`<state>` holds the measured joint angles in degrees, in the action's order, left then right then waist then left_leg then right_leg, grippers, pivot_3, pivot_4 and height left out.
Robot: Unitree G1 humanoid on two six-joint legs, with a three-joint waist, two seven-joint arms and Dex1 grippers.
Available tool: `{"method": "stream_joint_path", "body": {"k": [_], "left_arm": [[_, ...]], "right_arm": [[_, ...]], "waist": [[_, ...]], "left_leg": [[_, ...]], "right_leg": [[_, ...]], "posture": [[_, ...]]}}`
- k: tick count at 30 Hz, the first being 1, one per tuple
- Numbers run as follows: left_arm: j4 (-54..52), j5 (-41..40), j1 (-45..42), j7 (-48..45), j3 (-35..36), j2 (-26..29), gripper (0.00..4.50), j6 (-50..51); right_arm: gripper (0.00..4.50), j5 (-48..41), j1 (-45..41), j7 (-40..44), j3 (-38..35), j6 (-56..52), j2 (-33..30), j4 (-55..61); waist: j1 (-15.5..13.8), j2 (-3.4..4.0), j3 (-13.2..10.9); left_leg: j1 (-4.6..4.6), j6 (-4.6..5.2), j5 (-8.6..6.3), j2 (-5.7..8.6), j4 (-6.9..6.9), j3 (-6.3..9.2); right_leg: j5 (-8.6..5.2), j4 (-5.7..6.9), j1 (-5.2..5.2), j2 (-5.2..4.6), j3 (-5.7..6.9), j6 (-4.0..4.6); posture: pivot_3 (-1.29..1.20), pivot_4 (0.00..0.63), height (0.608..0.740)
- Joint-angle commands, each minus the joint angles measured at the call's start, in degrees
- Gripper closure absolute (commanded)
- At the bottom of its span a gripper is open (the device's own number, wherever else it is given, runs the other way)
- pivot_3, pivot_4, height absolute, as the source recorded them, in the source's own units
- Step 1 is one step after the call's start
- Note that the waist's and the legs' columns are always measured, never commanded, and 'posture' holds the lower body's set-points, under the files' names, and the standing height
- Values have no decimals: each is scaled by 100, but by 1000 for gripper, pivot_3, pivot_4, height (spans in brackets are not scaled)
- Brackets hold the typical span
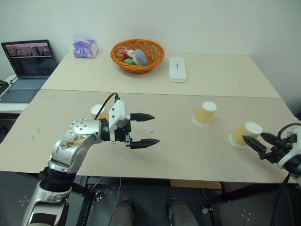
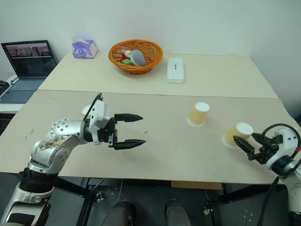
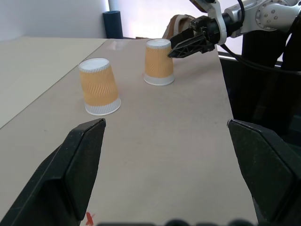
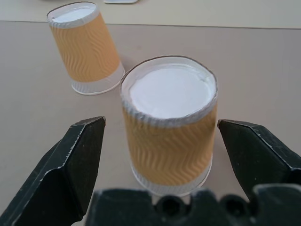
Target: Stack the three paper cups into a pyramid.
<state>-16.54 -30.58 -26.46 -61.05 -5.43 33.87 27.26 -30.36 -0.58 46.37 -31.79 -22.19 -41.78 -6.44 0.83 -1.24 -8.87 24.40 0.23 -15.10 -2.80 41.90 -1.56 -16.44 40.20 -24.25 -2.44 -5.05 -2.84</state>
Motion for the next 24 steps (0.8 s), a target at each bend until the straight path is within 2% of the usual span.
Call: {"method": "stream_joint_path", "body": {"k": [1,13,14,19,24], "left_arm": [[-261,-146,-1,78,174,46,86,60],[-510,-274,191,318,367,130,86,249],[-547,-294,221,340,399,146,0,278],[-762,-509,417,570,666,253,0,583],[-1247,-949,935,781,1059,491,0,1060]], "right_arm": [[0,109,-284,85,-6,346,-176,-211],[0,231,-769,332,251,532,-177,-745],[547,236,-821,332,251,572,-175,-802],[1893,229,-981,350,279,581,-185,-930],[1918,213,-1158,335,287,579,-209,-847]], "waist": [[0,0,0],[0,1,-2],[0,2,-3],[8,4,-5],[22,4,-17]], "left_leg": [[0,0,0,0,0,0],[0,0,0,0,0,0],[0,0,0,0,0,0],[-1,0,0,-2,-4,0],[-1,0,0,-2,-3,-1]], "right_leg": [[0,0,0,0,0,0],[0,0,0,-1,-1,0],[1,0,0,0,-1,0],[1,1,-2,1,-1,0],[1,0,-3,0,-3,0]], "posture": [[0,150,675],[0,150,675],[0,150,675],[0,150,675],[0,150,675]]}}
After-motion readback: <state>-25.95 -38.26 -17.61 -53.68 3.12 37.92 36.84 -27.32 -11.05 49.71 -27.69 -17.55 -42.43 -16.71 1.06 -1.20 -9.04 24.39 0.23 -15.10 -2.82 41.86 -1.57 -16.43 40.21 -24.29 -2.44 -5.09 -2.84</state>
